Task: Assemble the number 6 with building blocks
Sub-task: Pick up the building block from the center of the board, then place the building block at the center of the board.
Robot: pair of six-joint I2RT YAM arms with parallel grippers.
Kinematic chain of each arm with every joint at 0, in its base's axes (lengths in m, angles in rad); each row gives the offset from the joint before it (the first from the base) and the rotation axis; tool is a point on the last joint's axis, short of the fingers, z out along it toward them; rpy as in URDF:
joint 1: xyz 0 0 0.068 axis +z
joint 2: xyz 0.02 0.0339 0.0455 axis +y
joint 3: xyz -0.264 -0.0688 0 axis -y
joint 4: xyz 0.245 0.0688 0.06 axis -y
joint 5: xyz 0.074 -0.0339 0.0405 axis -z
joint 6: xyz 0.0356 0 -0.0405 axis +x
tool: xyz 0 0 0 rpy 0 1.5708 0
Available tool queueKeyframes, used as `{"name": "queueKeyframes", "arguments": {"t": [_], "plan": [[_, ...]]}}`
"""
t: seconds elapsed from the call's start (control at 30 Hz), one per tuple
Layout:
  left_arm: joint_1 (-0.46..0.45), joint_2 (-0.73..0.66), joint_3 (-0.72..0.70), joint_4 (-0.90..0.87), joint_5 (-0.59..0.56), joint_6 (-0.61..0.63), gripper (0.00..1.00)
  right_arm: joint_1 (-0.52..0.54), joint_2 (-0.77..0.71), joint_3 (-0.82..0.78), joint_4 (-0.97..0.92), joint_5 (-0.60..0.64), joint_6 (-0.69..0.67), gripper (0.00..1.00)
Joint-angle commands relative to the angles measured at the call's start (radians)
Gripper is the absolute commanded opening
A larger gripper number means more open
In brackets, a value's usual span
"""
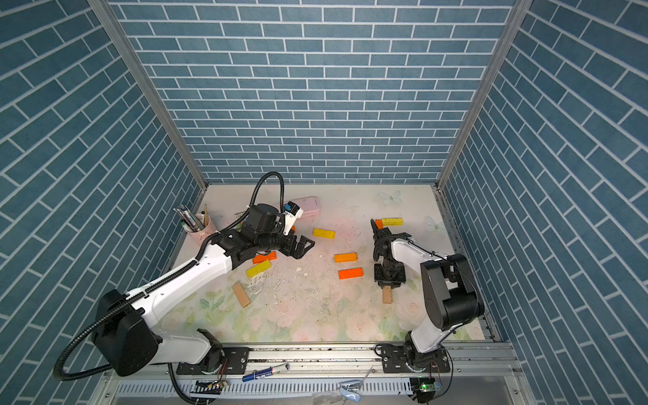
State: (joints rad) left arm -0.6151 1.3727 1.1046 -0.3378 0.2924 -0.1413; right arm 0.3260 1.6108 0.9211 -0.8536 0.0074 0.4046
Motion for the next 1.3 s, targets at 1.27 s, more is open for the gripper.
{"name": "queueKeyframes", "arguments": {"t": [1.27], "plan": [[-0.014, 0.036, -0.023, 0.031, 0.023, 0.022, 0.99, -0.327, 0.304, 0.401, 0.014, 0.068, -0.423, 0.31]]}}
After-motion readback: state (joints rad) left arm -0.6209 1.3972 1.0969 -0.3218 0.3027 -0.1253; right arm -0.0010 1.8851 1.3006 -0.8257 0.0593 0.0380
